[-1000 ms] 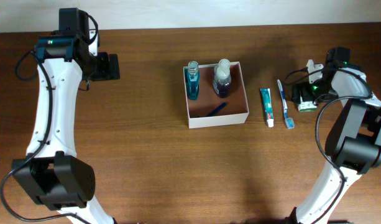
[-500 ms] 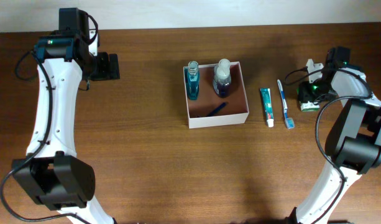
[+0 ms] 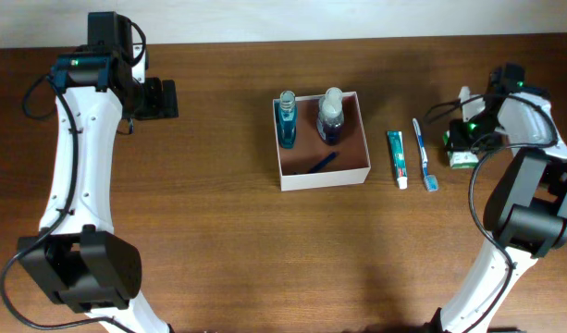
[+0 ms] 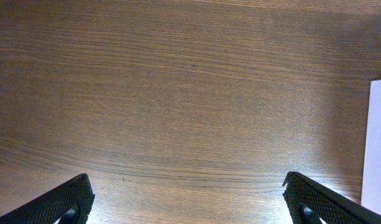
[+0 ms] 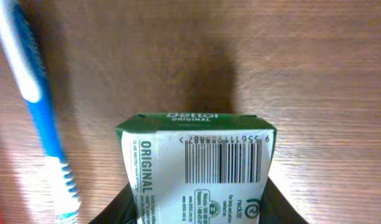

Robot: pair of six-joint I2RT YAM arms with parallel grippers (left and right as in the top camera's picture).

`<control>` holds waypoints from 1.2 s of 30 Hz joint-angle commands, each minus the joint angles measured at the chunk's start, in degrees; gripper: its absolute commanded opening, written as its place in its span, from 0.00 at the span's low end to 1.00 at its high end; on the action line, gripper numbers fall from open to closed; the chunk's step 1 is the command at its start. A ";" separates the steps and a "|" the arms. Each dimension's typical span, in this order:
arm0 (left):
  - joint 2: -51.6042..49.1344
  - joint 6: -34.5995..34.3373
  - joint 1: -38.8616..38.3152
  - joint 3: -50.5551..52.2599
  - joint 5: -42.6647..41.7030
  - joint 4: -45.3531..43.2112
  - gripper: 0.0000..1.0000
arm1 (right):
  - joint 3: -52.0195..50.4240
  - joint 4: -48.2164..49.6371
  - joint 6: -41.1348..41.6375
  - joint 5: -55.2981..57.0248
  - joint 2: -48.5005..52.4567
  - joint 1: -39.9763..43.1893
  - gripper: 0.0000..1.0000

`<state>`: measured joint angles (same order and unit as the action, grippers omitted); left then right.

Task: Pack container
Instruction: 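Lift the soap bar and carry it over the pink box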

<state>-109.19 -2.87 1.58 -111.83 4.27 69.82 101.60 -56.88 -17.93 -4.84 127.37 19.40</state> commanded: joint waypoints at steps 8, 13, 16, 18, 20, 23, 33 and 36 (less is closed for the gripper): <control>0.13 -0.35 -0.02 0.28 -0.44 0.04 0.99 | 13.88 -13.77 3.91 -9.77 -0.55 -3.08 0.32; 0.13 -0.37 -0.02 0.28 -0.44 0.04 0.99 | 16.61 -19.30 3.96 -12.26 -0.59 -6.43 0.33; 0.13 -0.35 -0.02 0.28 -0.44 0.04 0.99 | 18.03 -22.40 4.83 -14.36 -0.59 -8.74 0.33; 0.13 -0.35 -0.04 0.28 -0.44 0.04 0.99 | 19.04 -24.37 5.16 -14.69 -0.59 -10.45 0.33; 0.13 -0.35 -0.04 0.28 -0.44 0.04 0.99 | 19.98 -25.97 5.16 -14.69 -0.59 -11.87 0.33; 0.13 -0.35 -0.02 0.28 -0.44 0.04 0.99 | 21.46 -28.17 5.18 -14.69 -0.59 -13.68 0.33; 0.13 -0.35 -0.02 0.28 -0.44 0.04 0.99 | 24.37 -38.60 5.16 -14.73 -0.68 -18.23 0.35; 0.13 -0.35 -0.04 0.28 -0.44 0.04 0.99 | 24.37 -40.46 5.14 -14.73 -0.68 -19.15 0.36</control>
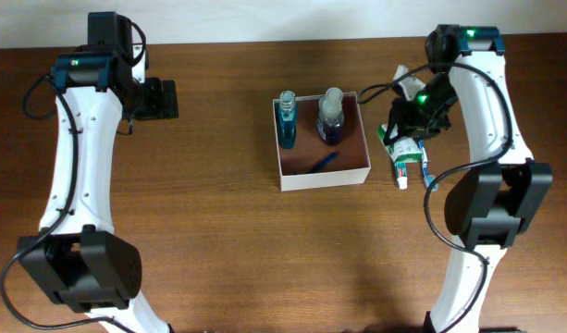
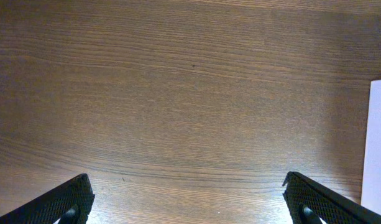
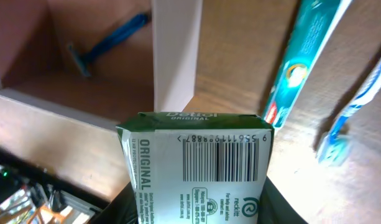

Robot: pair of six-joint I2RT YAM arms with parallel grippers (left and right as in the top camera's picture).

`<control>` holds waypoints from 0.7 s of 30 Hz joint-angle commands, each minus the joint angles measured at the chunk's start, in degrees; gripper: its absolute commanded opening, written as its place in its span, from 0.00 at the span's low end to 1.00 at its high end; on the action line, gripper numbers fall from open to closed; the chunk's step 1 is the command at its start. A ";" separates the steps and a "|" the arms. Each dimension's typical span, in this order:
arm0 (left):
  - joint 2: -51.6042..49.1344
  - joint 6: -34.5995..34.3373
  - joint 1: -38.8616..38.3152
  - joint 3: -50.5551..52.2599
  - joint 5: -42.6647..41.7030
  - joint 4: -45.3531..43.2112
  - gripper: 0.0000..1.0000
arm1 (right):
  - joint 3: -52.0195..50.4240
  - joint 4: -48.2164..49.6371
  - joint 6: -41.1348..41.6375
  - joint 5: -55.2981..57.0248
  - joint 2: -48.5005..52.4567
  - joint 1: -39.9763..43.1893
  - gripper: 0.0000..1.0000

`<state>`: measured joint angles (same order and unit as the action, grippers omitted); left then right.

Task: Pack container
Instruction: 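Lift the soap bar and carry it over the pink box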

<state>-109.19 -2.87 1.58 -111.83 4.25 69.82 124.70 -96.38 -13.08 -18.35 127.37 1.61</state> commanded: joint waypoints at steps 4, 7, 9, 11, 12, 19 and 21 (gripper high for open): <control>0.13 -0.35 -0.02 0.28 -0.42 0.04 0.99 | 1.27 -0.98 0.33 -2.08 -0.70 -2.84 0.36; 0.13 -0.35 -0.02 0.28 -0.42 0.04 0.99 | 1.27 -0.98 0.33 -4.85 -0.70 -4.35 0.36; 0.13 -0.35 -0.02 0.28 -0.42 0.04 0.99 | 1.27 -0.98 0.33 -5.03 -0.70 -5.90 0.36; 0.13 -0.35 -0.02 0.28 -0.42 0.04 0.99 | 1.25 -0.98 0.33 -5.05 -0.70 -7.56 0.36; 0.13 -0.35 -0.02 0.28 -0.42 0.04 0.99 | 1.25 -0.98 0.33 -5.03 -0.70 -8.44 0.36; 0.13 -0.35 -0.04 0.28 -0.42 0.04 0.99 | 1.25 -0.92 0.31 -0.92 -0.70 -13.20 0.38; 0.13 -0.35 -0.02 0.28 -0.42 0.04 0.99 | 1.25 -0.39 0.31 -0.92 -0.70 -13.64 0.38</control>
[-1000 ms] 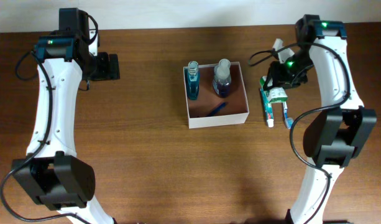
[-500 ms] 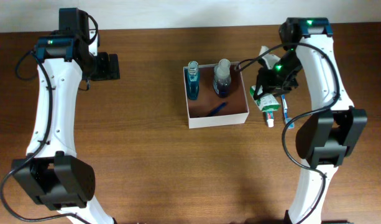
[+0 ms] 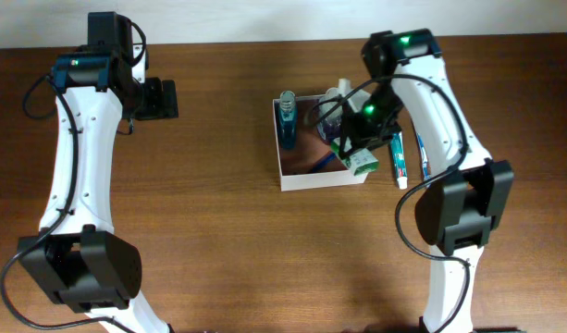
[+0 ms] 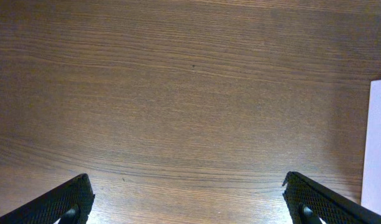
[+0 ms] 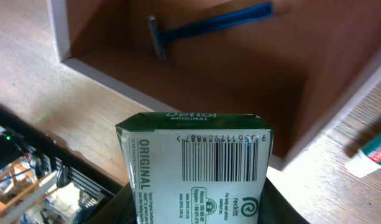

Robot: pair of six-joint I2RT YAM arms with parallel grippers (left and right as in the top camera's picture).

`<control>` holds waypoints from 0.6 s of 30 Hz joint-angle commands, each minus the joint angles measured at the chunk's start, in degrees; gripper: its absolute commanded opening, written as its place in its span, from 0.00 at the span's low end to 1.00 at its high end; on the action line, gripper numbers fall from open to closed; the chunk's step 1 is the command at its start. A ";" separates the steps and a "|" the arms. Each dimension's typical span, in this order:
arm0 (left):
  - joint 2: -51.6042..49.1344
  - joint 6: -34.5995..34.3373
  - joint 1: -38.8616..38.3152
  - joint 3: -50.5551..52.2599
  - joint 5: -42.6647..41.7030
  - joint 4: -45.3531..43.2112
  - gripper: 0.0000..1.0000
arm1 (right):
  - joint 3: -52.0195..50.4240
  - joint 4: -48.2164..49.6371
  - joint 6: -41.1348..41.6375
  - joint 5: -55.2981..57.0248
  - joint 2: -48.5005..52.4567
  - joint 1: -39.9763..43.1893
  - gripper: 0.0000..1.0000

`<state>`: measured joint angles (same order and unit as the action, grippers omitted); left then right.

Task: Pack container
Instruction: 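Lift the soap bar and carry it over the pink box, then lower the soap bar into the box beside the razor and release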

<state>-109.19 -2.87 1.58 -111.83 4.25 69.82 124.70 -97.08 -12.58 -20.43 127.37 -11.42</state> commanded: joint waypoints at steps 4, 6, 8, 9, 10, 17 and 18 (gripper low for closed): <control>0.13 -0.35 -0.02 0.28 -0.42 0.04 0.99 | 1.22 3.96 -0.79 1.20 -0.68 -1.38 0.39; 0.13 -0.35 -0.02 0.28 -0.42 0.04 0.99 | 1.20 5.44 -4.22 1.18 -0.66 -1.99 0.40; 0.13 -0.35 -0.02 0.28 -0.42 0.04 0.99 | 1.20 5.88 -8.46 1.18 -0.63 -2.84 0.43; 0.13 -0.35 -0.02 0.28 -0.42 0.04 0.99 | 1.20 5.88 -9.68 1.18 -0.61 -3.04 0.43; 0.13 -0.35 -0.02 0.28 -0.42 0.04 0.99 | 1.20 5.88 -11.32 1.38 -0.61 -3.41 0.44; 0.13 -0.35 -0.02 0.28 -0.42 0.04 0.99 | 1.20 7.02 -20.46 4.15 -0.57 -5.46 0.44; 0.13 -0.35 -0.02 0.28 -0.42 0.04 0.99 | 1.20 7.50 -21.62 4.61 -0.57 -5.53 0.44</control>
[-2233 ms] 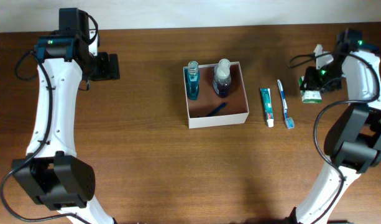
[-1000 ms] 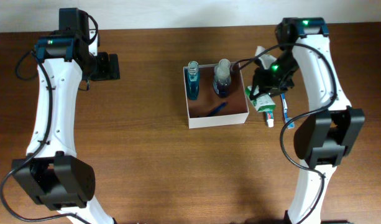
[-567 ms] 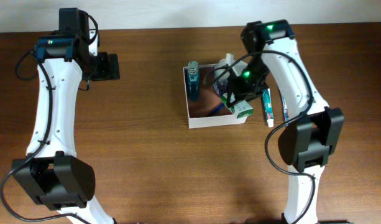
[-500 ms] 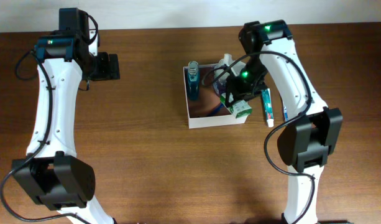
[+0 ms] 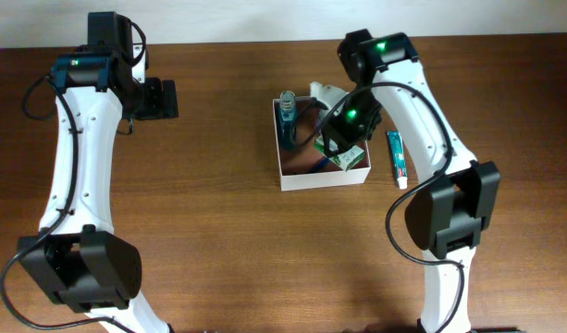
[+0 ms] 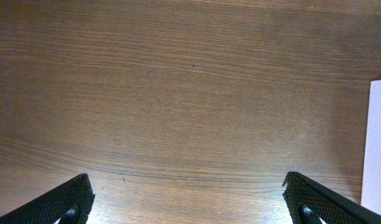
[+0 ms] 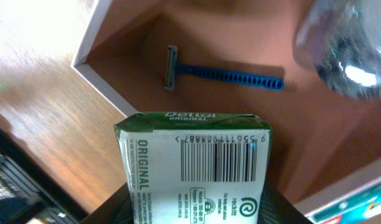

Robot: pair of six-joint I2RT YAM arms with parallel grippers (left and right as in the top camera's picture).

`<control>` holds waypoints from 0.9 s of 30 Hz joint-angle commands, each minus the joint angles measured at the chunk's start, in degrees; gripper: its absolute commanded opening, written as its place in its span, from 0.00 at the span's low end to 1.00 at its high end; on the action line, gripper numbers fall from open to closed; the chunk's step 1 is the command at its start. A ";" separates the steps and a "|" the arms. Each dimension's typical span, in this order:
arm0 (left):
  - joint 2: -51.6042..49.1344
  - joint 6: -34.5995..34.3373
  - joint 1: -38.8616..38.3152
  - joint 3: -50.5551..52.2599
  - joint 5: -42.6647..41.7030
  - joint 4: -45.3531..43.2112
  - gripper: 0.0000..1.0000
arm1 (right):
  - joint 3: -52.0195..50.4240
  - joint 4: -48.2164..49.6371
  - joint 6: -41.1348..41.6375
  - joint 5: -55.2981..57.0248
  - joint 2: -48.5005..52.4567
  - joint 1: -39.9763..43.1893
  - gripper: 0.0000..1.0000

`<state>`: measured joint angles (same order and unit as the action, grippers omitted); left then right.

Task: Pack container
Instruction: 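Lower the soap bar into the box beside the razor and release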

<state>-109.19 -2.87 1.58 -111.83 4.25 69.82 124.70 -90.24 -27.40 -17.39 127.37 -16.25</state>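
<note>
The white container [image 5: 283, 176] stands at the table's middle, holding a blue bottle [image 5: 287, 118], a clear bottle [image 7: 345, 56] and a blue razor [image 7: 224, 74]. My right gripper [image 5: 343, 148] is shut on a green and white soap box [image 7: 193, 165], held over the container's front right part above the razor. A toothpaste tube [image 5: 395, 157] lies right of the container; the toothbrush is hidden behind the right arm. My left gripper [image 6: 190, 202] hangs open over bare table far to the left, holding nothing.
The container's white left wall [image 6: 376, 149] shows at the right edge of the left wrist view. Brown wooden table [image 5: 209, 240] surrounds everything. The right arm [image 5: 422, 92] arches over the container's right side and the items beside it.
My right gripper has moved a little left and farther over the container with the soap box, now above the razor inside. The left arm has not moved.
My right gripper was shut on the soap box at the far right of the table. Then it held the box raised near the toothpaste, then at the container's front right corner, and now over the container's inside. The left gripper stayed open throughout.
</note>
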 commanded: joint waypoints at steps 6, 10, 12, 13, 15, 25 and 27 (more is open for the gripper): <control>0.13 -0.35 -0.02 0.28 -0.42 0.04 0.99 | 1.20 3.78 -14.21 1.57 -0.57 -0.72 0.48; 0.13 -0.37 -0.02 0.28 -0.42 0.04 0.99 | 1.20 5.27 -19.87 1.57 -0.57 -0.72 0.48; 0.13 -0.35 -0.04 0.28 -0.42 0.04 0.99 | 1.20 5.86 -20.90 1.57 -0.57 -0.72 0.48; 0.13 -0.35 -0.02 0.28 -0.42 0.04 0.99 | 1.20 6.10 -21.22 1.55 -0.57 -0.72 0.48; 0.13 -0.35 -0.04 0.28 -0.42 0.04 0.99 | 1.20 6.12 -21.97 1.55 -0.57 -0.72 0.48; 0.13 -0.35 -0.04 0.28 -0.42 0.04 0.99 | -1.95 6.56 -28.57 1.11 -0.46 -0.72 0.48; 0.13 -0.35 -0.02 0.28 -0.42 0.04 0.99 | -3.04 6.86 -29.79 1.11 -0.33 -0.72 0.48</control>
<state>-109.19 -2.87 1.58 -111.83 4.27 69.82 123.07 -83.46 -53.58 -15.68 127.37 -16.78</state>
